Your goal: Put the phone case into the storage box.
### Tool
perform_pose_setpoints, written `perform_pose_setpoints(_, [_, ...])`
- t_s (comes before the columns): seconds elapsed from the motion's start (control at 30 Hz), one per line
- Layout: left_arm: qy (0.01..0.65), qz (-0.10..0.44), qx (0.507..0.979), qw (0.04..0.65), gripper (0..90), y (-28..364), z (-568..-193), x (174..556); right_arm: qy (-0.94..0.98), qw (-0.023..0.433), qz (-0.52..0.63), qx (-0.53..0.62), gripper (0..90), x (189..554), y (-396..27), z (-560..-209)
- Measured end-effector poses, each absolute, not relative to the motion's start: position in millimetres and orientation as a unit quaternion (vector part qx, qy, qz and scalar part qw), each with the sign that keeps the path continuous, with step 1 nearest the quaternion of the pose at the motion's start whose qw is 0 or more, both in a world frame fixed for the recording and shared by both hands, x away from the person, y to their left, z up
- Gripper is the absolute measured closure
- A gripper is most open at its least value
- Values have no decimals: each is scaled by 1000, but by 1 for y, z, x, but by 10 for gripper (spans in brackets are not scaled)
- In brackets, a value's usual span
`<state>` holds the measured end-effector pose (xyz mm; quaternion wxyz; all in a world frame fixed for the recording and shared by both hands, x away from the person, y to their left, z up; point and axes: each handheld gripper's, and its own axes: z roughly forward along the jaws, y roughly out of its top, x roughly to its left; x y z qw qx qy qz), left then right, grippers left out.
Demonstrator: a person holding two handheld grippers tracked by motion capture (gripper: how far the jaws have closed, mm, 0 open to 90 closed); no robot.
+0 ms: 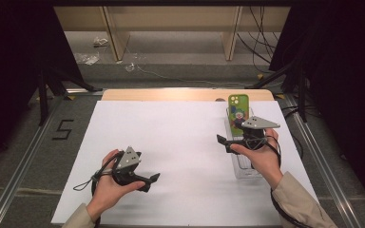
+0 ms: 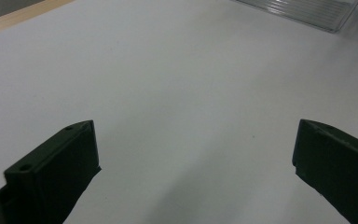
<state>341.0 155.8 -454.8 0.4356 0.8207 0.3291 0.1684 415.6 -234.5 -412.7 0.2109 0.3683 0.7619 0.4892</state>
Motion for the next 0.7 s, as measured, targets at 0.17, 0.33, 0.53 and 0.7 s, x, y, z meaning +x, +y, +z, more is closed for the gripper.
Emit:
perform_pose_setpoints(0.17, [330, 169, 820, 436, 0, 156, -455, 341, 763, 210, 489, 366, 108, 413, -236, -414])
perform_pose_setpoints(0.33, [330, 170, 819, 437, 0, 156, -454, 341, 764, 209, 489, 364, 107, 410, -237, -413])
perform_pose_setpoints(0.53, [329, 170, 819, 438, 0, 156, -454, 340, 768, 208, 486, 362, 108, 406, -239, -416])
perform_pose_setpoints(0.7, [329, 170, 819, 437, 0, 156, -454, 340, 766, 208, 490, 360, 108, 402, -240, -416])
